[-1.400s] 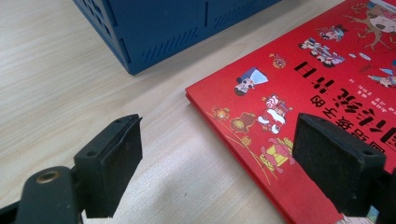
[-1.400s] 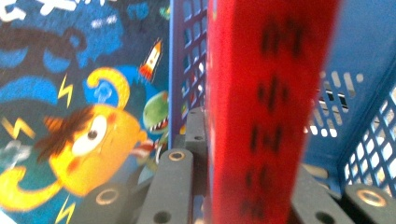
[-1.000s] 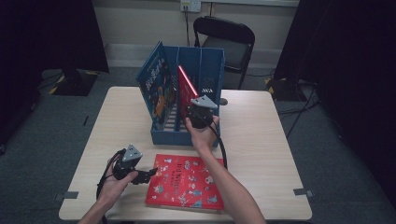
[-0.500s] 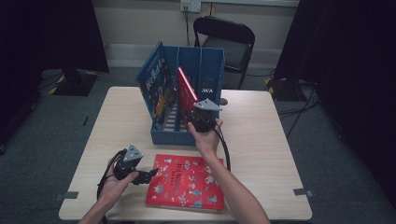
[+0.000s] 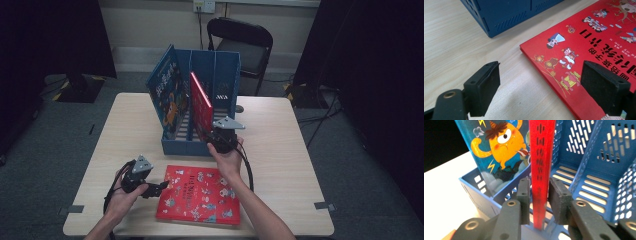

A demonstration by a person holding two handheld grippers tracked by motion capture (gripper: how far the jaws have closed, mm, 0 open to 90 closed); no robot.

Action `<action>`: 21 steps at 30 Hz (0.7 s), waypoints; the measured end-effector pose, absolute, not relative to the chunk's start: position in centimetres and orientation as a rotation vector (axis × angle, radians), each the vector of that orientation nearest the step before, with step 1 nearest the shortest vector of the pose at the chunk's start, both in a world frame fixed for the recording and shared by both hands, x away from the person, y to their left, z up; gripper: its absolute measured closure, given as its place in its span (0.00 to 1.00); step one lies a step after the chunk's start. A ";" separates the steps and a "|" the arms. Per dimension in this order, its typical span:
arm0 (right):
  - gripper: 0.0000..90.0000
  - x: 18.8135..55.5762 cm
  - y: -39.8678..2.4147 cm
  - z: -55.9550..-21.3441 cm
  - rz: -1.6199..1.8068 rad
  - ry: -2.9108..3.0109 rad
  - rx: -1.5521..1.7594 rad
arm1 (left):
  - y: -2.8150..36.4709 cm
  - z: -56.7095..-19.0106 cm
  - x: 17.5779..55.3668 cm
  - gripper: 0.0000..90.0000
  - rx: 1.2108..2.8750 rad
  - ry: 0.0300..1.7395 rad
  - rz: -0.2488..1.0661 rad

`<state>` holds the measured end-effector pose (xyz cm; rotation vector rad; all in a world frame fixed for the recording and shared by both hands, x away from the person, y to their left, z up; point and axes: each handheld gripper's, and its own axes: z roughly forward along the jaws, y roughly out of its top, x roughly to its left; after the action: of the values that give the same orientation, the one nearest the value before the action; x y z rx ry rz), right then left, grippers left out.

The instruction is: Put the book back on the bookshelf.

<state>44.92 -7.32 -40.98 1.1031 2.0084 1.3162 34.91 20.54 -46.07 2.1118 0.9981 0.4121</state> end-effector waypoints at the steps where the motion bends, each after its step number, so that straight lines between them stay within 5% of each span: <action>1: 0.81 44.9 -7.3 -41.0 1.316 2.008 1.103 | 20.5 -46.1 34.9 0.18 2.112 0.998 0.412; 21: 0.84 45.0 -6.4 -41.4 1.297 2.004 1.065 | 20.5 -46.1 34.9 0.18 2.115 0.997 0.406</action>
<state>45.05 -6.43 -41.37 1.0650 2.0045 1.2969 34.92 20.48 -46.13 2.1149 0.9972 0.4062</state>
